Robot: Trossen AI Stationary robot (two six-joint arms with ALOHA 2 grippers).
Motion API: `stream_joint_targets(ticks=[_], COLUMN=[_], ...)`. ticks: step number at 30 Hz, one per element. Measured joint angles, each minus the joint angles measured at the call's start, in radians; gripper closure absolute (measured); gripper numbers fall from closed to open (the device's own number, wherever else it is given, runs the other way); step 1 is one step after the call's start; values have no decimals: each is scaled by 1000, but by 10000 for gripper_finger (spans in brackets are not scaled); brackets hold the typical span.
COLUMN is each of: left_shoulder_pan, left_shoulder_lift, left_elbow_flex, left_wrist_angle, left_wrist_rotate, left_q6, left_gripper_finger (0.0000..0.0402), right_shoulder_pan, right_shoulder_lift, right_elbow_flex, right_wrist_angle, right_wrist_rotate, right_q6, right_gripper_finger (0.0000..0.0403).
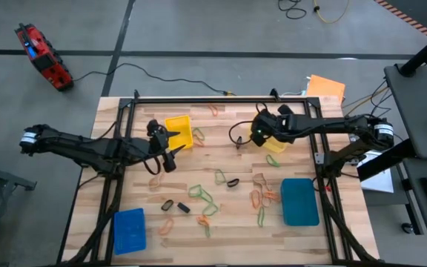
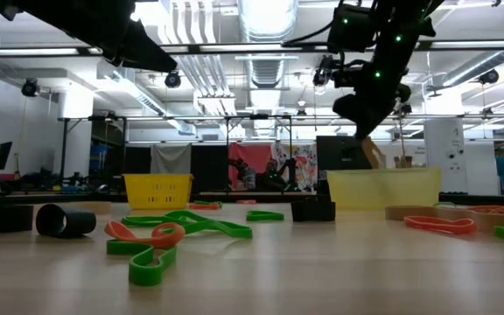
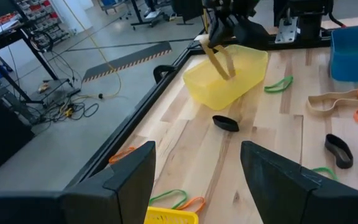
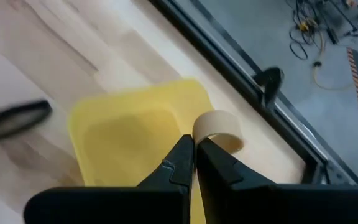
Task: Sort rubber bands into baskets
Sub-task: Put the brown rubber band into the right yellow bin, then put the black rubber band into the left yellow bin
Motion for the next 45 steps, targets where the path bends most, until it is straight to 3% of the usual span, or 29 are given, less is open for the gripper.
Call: stream_joint_targets(ticks=[14,21,29,36,45], left_shoulder_pan=[0,0,0,0,0], left_shoulder_lift=[-4,-3,-3,-2,24], left_elbow_flex=[0,0,0,0,0], left_wrist_angle=[8,7,7,6,7], left_wrist_rotate=[0,-1,0,0,0], left_q6=[-7,-7,-7,-7,-22], left_gripper_finger=[182,182,182,182,182], right_shoulder_pan=[-6,-34,-65,-49,10], right_shoulder_lift=[0,-1,-2,-26,-49], right_elbow_flex=[-76,-82,-82,-73,-69], right_wrist_angle=[63,61,62,100,294], right_wrist_rotate=[-26,-106,-121,-135,-326], right_q6=[106,145,142,121,55], right_gripper_finger=[381,328,257,233,243])
